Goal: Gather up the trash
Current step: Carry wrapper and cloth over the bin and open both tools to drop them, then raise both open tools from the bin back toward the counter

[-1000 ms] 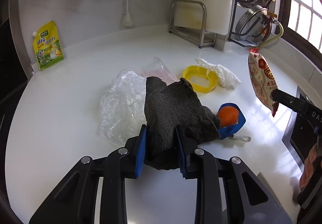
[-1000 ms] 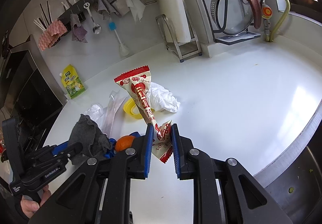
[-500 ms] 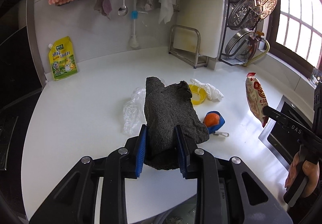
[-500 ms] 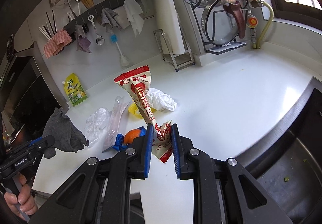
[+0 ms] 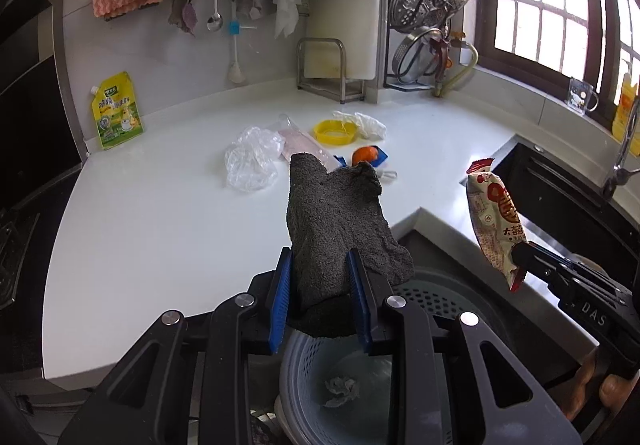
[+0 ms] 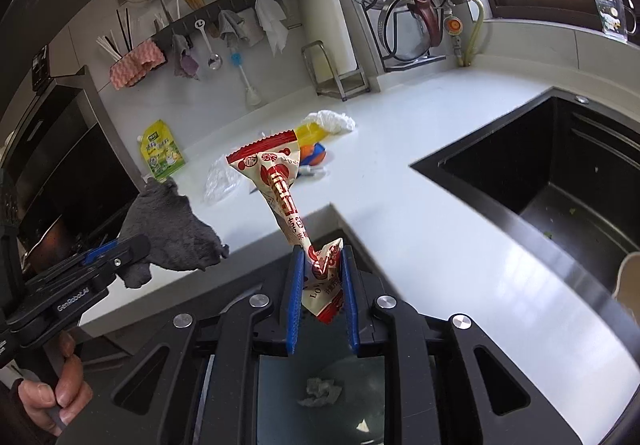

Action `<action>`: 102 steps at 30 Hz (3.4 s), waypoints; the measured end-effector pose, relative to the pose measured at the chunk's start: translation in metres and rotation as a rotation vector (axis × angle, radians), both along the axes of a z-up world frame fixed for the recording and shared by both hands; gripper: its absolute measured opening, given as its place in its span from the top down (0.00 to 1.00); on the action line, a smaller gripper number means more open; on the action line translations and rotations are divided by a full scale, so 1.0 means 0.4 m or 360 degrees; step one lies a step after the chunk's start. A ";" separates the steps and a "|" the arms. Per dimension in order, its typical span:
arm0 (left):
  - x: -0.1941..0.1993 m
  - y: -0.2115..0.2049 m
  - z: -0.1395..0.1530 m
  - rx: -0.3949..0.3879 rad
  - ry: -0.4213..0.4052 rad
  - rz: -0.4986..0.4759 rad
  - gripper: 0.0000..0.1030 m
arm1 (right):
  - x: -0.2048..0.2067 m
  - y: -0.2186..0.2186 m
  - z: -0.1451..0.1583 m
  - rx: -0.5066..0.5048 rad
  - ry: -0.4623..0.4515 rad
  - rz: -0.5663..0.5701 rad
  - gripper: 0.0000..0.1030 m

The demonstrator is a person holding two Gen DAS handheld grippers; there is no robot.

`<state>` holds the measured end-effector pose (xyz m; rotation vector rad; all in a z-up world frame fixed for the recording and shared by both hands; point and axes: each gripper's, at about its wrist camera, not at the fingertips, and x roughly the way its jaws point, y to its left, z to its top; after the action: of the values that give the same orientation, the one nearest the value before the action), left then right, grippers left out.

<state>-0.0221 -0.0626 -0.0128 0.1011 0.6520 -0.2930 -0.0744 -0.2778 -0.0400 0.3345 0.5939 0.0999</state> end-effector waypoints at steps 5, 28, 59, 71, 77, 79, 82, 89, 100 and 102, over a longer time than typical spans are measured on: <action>-0.045 0.007 -0.045 0.0017 0.0039 -0.0035 0.74 | -0.074 0.040 -0.033 -0.0049 0.0066 0.0007 0.83; -0.062 0.030 -0.173 0.0096 0.0223 -0.0039 0.73 | -0.087 0.101 -0.141 -0.0023 0.0291 0.0061 0.81; -0.047 0.041 -0.178 0.0101 0.0225 0.0011 0.44 | -0.091 0.071 -0.133 0.0048 0.0270 -0.0022 0.57; -0.045 0.048 -0.179 0.0099 0.0227 0.0034 0.36 | -0.096 0.074 -0.128 0.0047 0.0256 -0.0022 0.55; -0.045 0.058 -0.170 0.0083 0.0201 0.0048 0.21 | -0.101 0.066 -0.117 0.0051 0.0229 -0.0028 0.50; -0.045 0.061 -0.165 0.0078 0.0190 0.0057 0.18 | -0.103 0.062 -0.111 0.0050 0.0215 -0.0032 0.49; -0.042 0.069 -0.158 0.0067 0.0184 0.0069 0.13 | -0.105 0.057 -0.103 0.0050 0.0195 -0.0037 0.45; -0.021 0.092 -0.141 0.0044 0.0193 0.0108 0.09 | -0.103 0.044 -0.089 0.0075 0.0153 -0.0057 0.33; 0.034 0.141 -0.089 -0.0005 0.0122 0.0197 0.07 | -0.064 0.048 -0.080 0.0077 0.0122 -0.0055 0.31; 0.055 0.152 -0.074 -0.0013 0.0096 0.0222 0.06 | -0.046 0.052 -0.070 0.0041 0.0108 -0.0042 0.31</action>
<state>-0.0001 -0.0018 -0.0423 0.0389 0.7141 -0.1644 -0.0930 -0.2569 -0.0679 0.3715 0.6554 0.0713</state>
